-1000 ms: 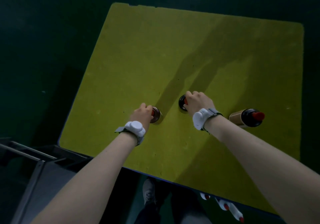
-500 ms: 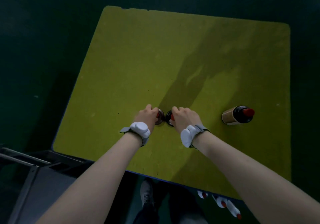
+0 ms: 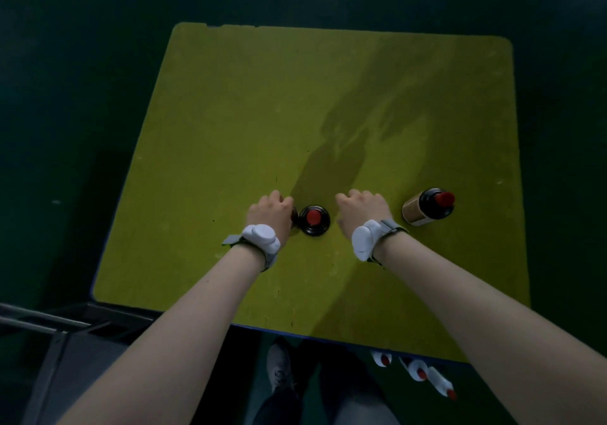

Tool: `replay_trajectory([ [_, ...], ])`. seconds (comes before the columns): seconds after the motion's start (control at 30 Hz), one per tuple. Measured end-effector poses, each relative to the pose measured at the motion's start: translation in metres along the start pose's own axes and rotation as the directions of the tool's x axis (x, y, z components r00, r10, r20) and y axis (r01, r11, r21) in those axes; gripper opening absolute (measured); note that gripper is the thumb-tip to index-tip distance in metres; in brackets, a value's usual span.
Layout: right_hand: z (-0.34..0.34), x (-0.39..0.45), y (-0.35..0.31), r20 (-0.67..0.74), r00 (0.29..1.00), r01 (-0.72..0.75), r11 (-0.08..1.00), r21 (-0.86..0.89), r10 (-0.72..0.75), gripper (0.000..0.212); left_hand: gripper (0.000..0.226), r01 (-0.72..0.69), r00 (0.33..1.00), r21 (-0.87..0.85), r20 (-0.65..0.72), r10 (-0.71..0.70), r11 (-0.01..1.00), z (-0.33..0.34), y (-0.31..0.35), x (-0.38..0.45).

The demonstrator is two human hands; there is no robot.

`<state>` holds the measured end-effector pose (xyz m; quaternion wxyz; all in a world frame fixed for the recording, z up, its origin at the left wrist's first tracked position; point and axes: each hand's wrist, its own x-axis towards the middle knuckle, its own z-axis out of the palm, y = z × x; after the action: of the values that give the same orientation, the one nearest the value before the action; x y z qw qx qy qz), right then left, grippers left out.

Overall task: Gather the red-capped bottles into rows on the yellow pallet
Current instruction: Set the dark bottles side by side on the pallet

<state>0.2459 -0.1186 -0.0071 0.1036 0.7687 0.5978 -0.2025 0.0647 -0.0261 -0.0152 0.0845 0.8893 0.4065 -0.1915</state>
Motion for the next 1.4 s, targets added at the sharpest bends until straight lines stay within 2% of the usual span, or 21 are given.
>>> replay_trajectory([
  [0.1,-0.008,-0.004,0.023,-0.058,0.996,-0.063,0.997,-0.039,0.061,0.010,0.024,-0.060,0.998,0.031,-0.003,0.061,0.998,-0.017,0.018,0.007],
  [0.2,-0.013,-0.013,0.056,-0.110,0.959,-0.274,0.952,-0.137,0.260,0.025,0.031,-0.121,0.993,0.047,0.012,0.120,0.992,-0.029,0.035,0.015],
  [0.3,-0.006,-0.026,0.096,-0.003,0.868,-0.485,0.848,-0.216,0.496,0.048,0.037,-0.152,0.988,0.037,0.027,0.151,0.988,-0.031,0.050,0.027],
  [0.37,0.000,-0.034,0.116,0.031,0.839,-0.526,0.824,-0.211,0.544,0.049,0.034,-0.169,0.983,0.001,0.068,0.169,0.986,-0.027,0.062,0.032],
  [0.47,0.010,-0.044,0.130,0.008,0.855,-0.514,0.849,-0.121,0.518,0.042,0.019,-0.220,0.969,-0.072,0.101,0.227,0.973,-0.015,0.080,0.037],
  [0.57,0.014,-0.049,0.128,-0.051,0.874,-0.486,0.872,-0.050,0.484,0.033,0.022,-0.265,0.959,-0.088,0.078,0.272,0.960,-0.006,0.089,0.036],
  [0.73,0.017,-0.050,0.120,-0.111,0.879,-0.472,0.878,-0.074,0.463,0.016,0.023,-0.280,0.959,-0.026,0.035,0.281,0.960,-0.005,0.084,0.024],
  [0.9,0.020,-0.050,0.107,-0.140,0.901,-0.422,0.904,-0.070,0.410,0.015,0.025,-0.197,0.980,0.005,0.022,0.197,0.980,-0.009,0.059,0.010],
  [1.1,0.021,-0.048,0.058,-0.131,0.954,-0.279,0.959,-0.045,0.271,0.010,0.033,-0.079,0.992,0.014,0.103,0.077,0.997,-0.015,0.023,-0.006],
  [1.3,0.031,-0.037,0.009,-0.099,0.984,-0.150,0.988,-0.044,0.145,0.011,0.039,-0.050,0.993,-0.001,0.109,0.050,0.999,-0.005,0.007,-0.027],
  [1.4,0.032,-0.033,-0.003,-0.101,0.988,-0.122,0.992,-0.046,0.116,0.012,0.034,-0.043,0.992,-0.017,0.116,0.045,0.999,0.001,0.006,-0.034],
])
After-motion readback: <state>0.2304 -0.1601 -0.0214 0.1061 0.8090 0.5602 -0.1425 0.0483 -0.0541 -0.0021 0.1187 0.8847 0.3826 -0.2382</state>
